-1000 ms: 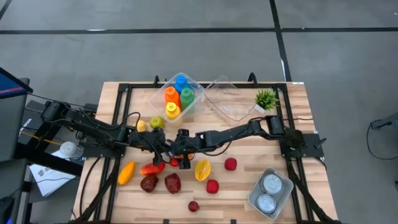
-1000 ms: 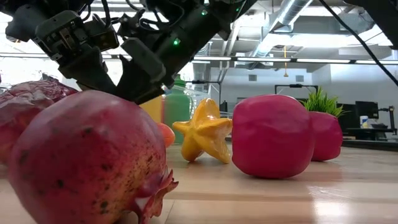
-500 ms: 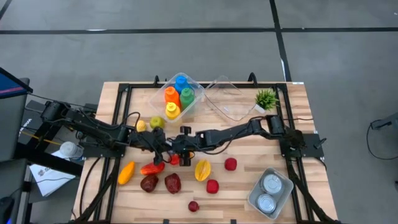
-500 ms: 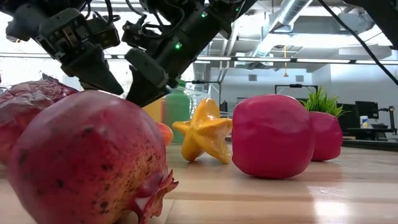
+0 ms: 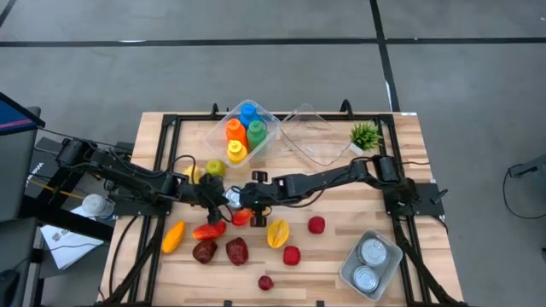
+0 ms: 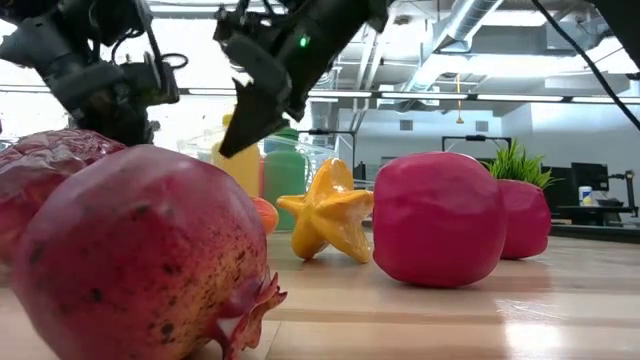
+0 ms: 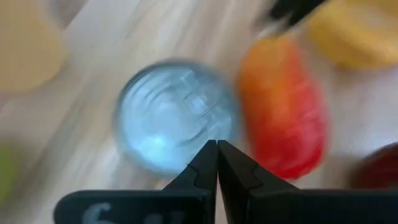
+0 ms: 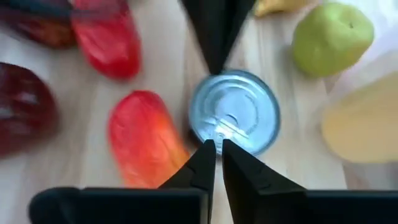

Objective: Pick & Place Food Item
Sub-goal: Put the blue tuna can into the gray bin

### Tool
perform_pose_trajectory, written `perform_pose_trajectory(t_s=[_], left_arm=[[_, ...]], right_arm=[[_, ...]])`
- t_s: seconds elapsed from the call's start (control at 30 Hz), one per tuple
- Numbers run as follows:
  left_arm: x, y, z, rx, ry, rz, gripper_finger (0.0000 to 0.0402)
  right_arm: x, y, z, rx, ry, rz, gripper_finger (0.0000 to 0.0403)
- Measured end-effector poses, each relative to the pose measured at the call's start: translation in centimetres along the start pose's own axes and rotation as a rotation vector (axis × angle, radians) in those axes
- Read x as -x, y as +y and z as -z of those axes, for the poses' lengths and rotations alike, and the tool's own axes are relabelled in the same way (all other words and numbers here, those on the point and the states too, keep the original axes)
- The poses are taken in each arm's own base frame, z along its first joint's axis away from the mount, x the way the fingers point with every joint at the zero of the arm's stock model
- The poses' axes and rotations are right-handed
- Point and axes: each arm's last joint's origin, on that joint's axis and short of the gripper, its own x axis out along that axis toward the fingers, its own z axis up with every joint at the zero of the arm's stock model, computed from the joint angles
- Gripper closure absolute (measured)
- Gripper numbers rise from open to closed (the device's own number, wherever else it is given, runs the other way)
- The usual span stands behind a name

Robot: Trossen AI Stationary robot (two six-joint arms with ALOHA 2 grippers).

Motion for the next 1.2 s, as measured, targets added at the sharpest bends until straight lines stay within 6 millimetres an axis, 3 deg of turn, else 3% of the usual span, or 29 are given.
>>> perform_pose_trajectory(t_s=[0.23,0.57,0.7,0.83,1.07,1.2], left_arm=[[0.1,-0.3,0.2,-0.212,0.038,0.088,0.0373],[-0.4,-0.6,0.2,-0.490,-0.003,0.141,0.0189],[-1.4,-0.1,1.0,-0.521,0.041,0.045,0.0151],[-2.0,-0.2,1.1,-0.555,0.028,0.006,0.0168],[-3.5,-0.7,1.3,-0.579,0.044,0.049,0.0296],[-4.3,-0.8,1.5,-0.582,0.055,0.030,0.0345]], right_arm=[[1.2,1.1,-0.1,0.013,0.009,-0.024,0.0379],[1.4,2.1,0.2,0.009,0.033,-0.081,0.0379],[1.3,2.0,0.2,0.008,0.034,-0.079,0.0380],[1.4,2.0,0.2,0.004,0.034,-0.079,0.0381],[1.3,2.0,0.2,-0.010,0.039,-0.078,0.0381],[1.3,2.0,0.3,-0.009,0.043,-0.078,0.0381]])
